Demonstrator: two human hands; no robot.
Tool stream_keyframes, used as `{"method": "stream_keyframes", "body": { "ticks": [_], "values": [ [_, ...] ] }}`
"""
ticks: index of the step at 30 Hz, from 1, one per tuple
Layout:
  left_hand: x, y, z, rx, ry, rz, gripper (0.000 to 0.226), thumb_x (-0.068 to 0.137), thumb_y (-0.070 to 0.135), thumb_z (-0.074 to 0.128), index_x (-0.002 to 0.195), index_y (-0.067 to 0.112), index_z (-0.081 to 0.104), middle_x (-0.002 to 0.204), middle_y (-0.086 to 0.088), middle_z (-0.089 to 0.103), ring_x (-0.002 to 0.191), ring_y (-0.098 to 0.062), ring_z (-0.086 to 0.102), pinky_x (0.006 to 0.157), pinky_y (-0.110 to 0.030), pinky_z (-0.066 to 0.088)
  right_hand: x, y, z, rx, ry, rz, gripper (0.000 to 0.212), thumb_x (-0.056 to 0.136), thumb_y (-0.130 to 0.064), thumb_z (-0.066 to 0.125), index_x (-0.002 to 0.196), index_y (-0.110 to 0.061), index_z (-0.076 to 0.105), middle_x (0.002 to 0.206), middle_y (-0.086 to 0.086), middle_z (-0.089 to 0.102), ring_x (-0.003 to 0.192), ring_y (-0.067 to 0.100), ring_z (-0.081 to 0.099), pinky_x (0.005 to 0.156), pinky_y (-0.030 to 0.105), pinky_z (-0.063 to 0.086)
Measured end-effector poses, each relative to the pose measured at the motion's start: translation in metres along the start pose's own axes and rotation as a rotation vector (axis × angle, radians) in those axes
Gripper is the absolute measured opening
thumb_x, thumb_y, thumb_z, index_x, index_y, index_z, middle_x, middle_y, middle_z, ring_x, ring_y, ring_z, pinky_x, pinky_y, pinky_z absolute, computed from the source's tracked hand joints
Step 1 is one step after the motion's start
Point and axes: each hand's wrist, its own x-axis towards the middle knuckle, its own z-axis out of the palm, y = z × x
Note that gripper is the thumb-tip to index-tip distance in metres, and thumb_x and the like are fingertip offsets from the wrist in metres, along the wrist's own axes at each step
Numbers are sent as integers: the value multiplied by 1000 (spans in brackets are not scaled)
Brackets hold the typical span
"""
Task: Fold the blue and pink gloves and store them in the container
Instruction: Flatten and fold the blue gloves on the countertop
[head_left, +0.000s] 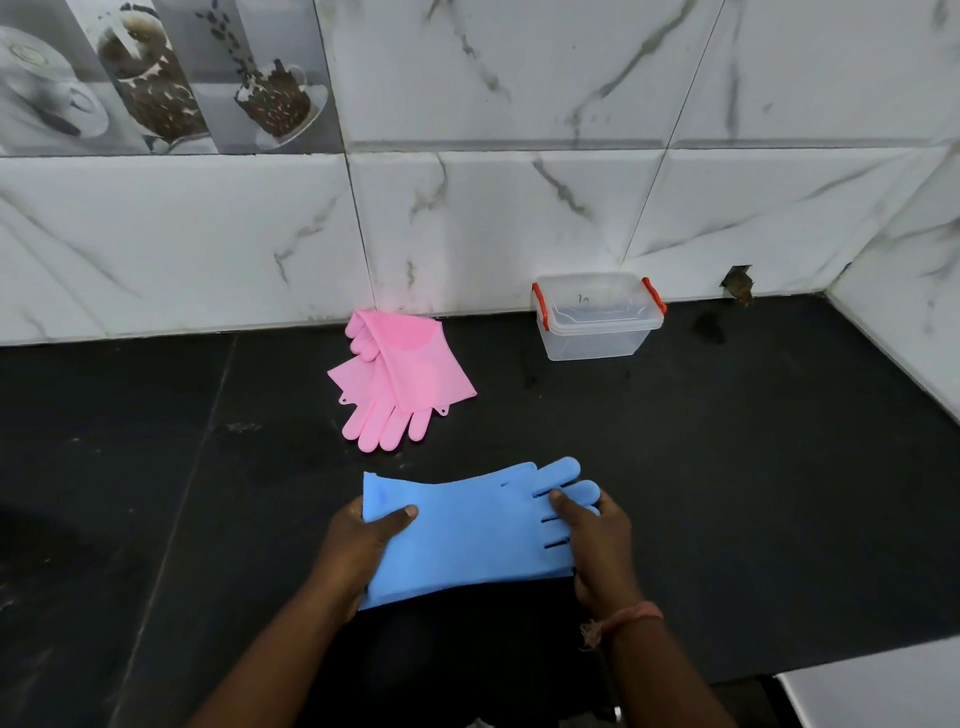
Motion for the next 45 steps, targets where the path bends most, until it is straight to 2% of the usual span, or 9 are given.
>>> {"method": "stream_keyframes", "body": {
  "ticks": [14,17,25,28,31,34,37,41,45],
  "values": [
    [2,-2,7,58,128,12,16,85,10,80,101,9,76,95,-15,81,90,-38,77,86,-54,62,14,12,1,-74,145,-2,8,86,-13,73,94,-16,72,87,6,78,80,25,75,71,42,62],
    [2,-3,6,96,134,-17,17,85,10,80,101,8,75,98,-17,80,91,-37,77,88,-55,61,15,11,2,-110,197,-12,8,84,-11,74,91,-12,70,86,10,76,78,26,74,62,36,58],
    [7,2,-10,170,211,1,22,83,7,82,102,2,71,99,-18,77,86,-34,74,75,-41,61,11,2,-5,-409,339,-128,20,83,-35,74,94,-19,67,86,-4,70,78,13,67,64,31,52],
    [9,5,-20,231,193,-68,12,91,5,73,103,3,71,102,-21,76,95,-41,73,86,-52,60,12,1,-14,-483,361,-167,15,87,-30,70,97,-19,69,89,-4,70,83,15,66,74,33,53],
    [11,9,-28,330,180,-102,12,93,-2,64,100,4,71,102,-23,75,98,-43,73,90,-58,59,13,3,-16,-527,354,-219,8,87,-25,68,94,-20,68,84,-8,67,80,12,65,65,25,45],
    [12,12,-32,390,189,-118,16,89,-8,67,103,-1,69,103,-26,74,95,-44,73,87,-63,59,13,4,-13,-555,341,-259,7,88,-24,67,94,-21,68,85,-8,67,77,4,61,61,21,42],
    [10,13,-34,432,214,-96,15,85,-10,72,97,-2,70,100,-29,74,96,-48,73,87,-63,59,15,8,-12,-571,332,-312,6,88,-22,67,94,-20,68,88,-6,68,81,9,63,69,26,46],
    [8,13,-37,467,218,-96,18,80,-7,78,95,-4,69,95,-29,75,88,-46,75,85,-58,62,17,11,-12,-577,330,-332,7,89,-21,67,96,-22,66,94,-5,67,87,13,63,77,29,49],
    [8,11,-40,414,196,-142,20,81,-4,81,93,-1,66,98,-25,75,65,-29,68,61,-39,62,19,12,-11,-531,335,-319,16,90,-22,68,106,-19,66,102,-3,68,96,16,64,84,30,49]
  ]
}}
